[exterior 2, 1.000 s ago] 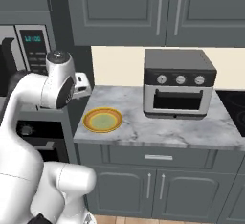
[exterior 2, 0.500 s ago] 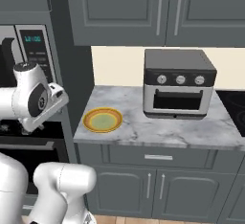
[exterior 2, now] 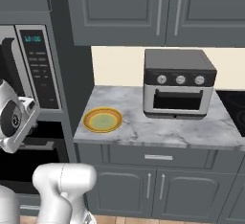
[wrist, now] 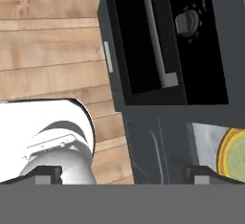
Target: Take the baked cake out of the oven and place it on the plate for cooling. Then close the oven door.
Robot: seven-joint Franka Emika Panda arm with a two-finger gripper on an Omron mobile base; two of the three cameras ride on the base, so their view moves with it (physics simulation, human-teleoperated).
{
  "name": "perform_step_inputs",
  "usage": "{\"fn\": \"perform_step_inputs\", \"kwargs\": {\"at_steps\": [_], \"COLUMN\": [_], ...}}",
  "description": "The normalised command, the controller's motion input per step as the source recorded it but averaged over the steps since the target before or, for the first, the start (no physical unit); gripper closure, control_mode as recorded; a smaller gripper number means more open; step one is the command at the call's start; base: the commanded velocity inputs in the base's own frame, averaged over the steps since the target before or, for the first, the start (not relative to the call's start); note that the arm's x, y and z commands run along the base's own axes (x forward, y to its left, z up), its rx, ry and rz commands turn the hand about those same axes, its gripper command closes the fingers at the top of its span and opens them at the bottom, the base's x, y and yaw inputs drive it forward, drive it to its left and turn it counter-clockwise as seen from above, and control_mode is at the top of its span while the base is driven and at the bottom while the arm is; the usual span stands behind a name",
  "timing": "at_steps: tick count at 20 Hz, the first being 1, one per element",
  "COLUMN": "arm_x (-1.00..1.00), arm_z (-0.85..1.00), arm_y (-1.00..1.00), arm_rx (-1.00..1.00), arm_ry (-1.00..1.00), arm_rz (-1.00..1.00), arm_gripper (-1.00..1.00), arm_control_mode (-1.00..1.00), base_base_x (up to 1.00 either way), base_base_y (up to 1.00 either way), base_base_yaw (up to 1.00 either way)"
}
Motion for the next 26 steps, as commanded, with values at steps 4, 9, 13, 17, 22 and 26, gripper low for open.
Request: {"fn": "perform_step_inputs", "kwargs": {"at_steps": [4, 9, 13, 17, 22, 26], "arm_x": [-0.56, -0.28, 0.00, -0.04, -0.18, -0.01], "arm_z": [-0.36, -0.40, -0.54, -0.61, -0.60, -0.58], "arm_y": [0.59, 0.58, 0.49, 0.36, 0.29, 0.15], "arm_rx": [-0.02, 0.00, -0.02, 0.00, 0.00, 0.00], "arm_ry": [-0.09, -0.16, -0.09, -0.12, -0.21, -0.18], "arm_rz": [0.17, 0.01, -0.06, -0.05, -0.06, -0.10], "arm_gripper": [-1.00, -1.00, -1.00, -1.00, -1.00, -1.00], "arm_control_mode": [-1.00, -1.00, -1.00, -1.00, -1.00, -1.00], "base_base_x": [0.00, 0.00, 0.00, 0.00, 0.00, 0.00], "base_base_y": [0.00, 0.00, 0.00, 0.00, 0.00, 0.00], "base_base_yaw": [0.00, 0.00, 0.00, 0.00, 0.00, 0.00]}}
